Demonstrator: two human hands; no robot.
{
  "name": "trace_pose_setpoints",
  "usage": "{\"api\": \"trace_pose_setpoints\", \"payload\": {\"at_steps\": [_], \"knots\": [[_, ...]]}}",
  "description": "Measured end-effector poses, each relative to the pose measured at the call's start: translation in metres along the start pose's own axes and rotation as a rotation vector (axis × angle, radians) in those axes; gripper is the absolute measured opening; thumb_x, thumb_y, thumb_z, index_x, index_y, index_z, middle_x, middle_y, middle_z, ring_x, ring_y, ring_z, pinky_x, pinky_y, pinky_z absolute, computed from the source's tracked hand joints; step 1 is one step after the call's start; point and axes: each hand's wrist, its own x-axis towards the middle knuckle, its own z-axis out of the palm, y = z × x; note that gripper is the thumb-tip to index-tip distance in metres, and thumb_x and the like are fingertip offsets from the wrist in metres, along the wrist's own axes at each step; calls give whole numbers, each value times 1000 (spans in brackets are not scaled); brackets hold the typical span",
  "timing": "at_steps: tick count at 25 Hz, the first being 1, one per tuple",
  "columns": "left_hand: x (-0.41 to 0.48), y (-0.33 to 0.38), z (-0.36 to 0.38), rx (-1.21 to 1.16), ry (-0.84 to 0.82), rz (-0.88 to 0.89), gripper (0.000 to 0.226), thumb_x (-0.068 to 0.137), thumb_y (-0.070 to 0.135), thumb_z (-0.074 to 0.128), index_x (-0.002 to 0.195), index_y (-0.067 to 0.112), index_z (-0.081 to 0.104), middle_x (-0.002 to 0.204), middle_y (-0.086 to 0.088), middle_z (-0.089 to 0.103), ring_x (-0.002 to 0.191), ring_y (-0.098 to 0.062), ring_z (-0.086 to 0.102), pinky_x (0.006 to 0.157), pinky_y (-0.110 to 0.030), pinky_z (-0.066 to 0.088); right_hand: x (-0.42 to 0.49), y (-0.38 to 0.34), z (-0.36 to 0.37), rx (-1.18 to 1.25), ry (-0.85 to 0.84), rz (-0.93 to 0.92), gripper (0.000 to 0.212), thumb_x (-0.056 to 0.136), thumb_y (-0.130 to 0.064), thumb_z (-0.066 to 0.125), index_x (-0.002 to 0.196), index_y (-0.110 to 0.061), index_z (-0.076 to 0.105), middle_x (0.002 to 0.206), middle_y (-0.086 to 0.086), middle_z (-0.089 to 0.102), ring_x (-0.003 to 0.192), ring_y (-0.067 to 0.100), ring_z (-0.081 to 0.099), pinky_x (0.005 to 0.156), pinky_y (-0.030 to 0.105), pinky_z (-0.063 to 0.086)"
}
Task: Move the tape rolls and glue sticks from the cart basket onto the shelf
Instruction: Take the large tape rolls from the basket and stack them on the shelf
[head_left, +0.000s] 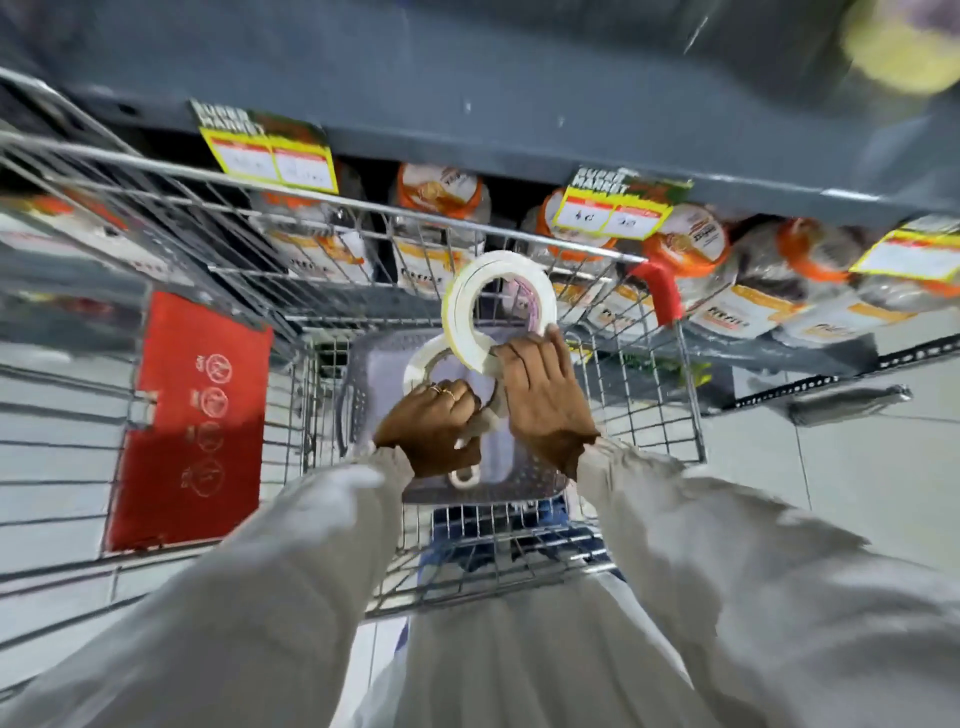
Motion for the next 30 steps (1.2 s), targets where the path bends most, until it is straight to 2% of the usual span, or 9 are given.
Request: {"api": "trace_pose_setpoints", "payload": {"at_steps": [6, 10, 14, 18, 22, 24, 26, 28, 30], "knots": [[42, 5, -74, 108, 249, 80, 44, 77, 46, 38, 95, 13, 59, 85, -10, 69, 72, -27, 66, 74, -32, 38, 54, 77, -76, -170, 181, 88, 40, 83, -13, 38, 117, -3, 55, 106, 18, 63, 106, 35, 48, 101, 60, 30], [110, 28, -136, 89, 517, 249, 38, 67, 41, 46, 95, 16, 50, 85, -6, 70, 80, -20, 58, 78, -30, 37, 89, 160, -122, -185, 258, 146, 43, 77, -11, 37, 117, -2, 50, 105, 18, 61, 105, 36, 45, 98, 63, 31], [199, 64, -194, 120, 642, 212, 36, 73, 39, 47, 101, 15, 51, 91, -6, 69, 84, -23, 62, 84, -30, 36, 114, 239, -161, -266, 239, 268, 48, 74, -11, 34, 119, -3, 52, 105, 17, 62, 102, 38, 52, 92, 63, 40], [276, 108, -229, 68, 671, 46, 37, 79, 37, 39, 101, 13, 56, 94, -6, 67, 83, -26, 66, 77, -33, 54, 126, 313, -171, -281, 256, 450, 53, 69, -15, 36, 115, -3, 58, 105, 17, 62, 100, 36, 46, 91, 61, 40], [321, 131, -238, -32, 619, -104, 45, 80, 39, 37, 103, 10, 63, 98, -11, 69, 89, -30, 66, 80, -39, 55, 129, 365, -169, -303, 240, 450, 56, 62, -13, 34, 106, -2, 67, 97, 19, 65, 97, 35, 41, 78, 68, 46], [333, 135, -234, -81, 622, -114, 47, 81, 41, 39, 107, 9, 62, 104, -13, 68, 95, -32, 64, 86, -41, 53, 129, 381, -166, -278, 186, 465, 49, 57, -9, 55, 104, -3, 69, 97, 18, 66, 98, 37, 46, 77, 68, 45], [339, 138, -235, -118, 622, -125, 43, 84, 38, 48, 112, 8, 60, 111, -15, 65, 101, -34, 62, 91, -42, 50, 126, 390, -160, -240, 152, 461, 55, 51, -6, 68, 106, -4, 68, 101, 17, 65, 100, 38, 48, 80, 68, 43], [343, 141, -240, -106, 633, -143, 39, 86, 34, 53, 112, 7, 60, 111, -16, 64, 101, -35, 61, 91, -43, 49, 122, 395, -158, -207, 162, 430, 50, 64, -11, 49, 110, -4, 66, 104, 15, 65, 104, 34, 41, 84, 67, 41], [348, 148, -246, -66, 649, -139, 44, 84, 38, 43, 108, 6, 61, 105, -17, 66, 93, -35, 64, 85, -42, 52, 120, 399, -158, -189, 157, 390, 58, 66, -13, 30, 111, -5, 66, 103, 14, 65, 103, 32, 40, 86, 66, 41]]}}
